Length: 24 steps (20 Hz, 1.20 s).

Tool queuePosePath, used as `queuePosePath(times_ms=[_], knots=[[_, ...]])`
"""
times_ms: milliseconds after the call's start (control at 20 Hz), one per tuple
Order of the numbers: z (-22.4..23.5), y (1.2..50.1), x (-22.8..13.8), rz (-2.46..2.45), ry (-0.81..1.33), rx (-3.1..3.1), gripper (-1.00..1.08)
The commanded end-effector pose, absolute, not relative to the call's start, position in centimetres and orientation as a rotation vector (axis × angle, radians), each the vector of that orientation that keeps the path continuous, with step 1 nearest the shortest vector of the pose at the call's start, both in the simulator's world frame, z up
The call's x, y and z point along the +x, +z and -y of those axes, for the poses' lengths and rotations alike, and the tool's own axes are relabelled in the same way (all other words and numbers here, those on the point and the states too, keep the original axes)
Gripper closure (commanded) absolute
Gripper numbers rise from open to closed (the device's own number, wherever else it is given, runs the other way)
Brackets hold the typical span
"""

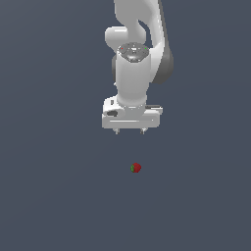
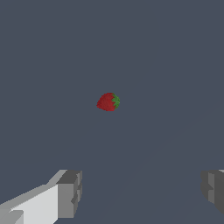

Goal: Pick up the object and move it to a goal position.

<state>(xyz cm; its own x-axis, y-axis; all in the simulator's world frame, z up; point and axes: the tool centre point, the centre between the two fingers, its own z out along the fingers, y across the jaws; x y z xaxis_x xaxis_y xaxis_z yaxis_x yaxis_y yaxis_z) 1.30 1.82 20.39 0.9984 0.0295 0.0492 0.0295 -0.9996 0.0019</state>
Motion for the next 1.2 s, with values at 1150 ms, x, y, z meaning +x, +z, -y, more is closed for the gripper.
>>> queuePosePath(times_ms=[1150], knots=[[-5.7, 19.3, 1.8, -0.256, 0.076, 3.136, -0.92]])
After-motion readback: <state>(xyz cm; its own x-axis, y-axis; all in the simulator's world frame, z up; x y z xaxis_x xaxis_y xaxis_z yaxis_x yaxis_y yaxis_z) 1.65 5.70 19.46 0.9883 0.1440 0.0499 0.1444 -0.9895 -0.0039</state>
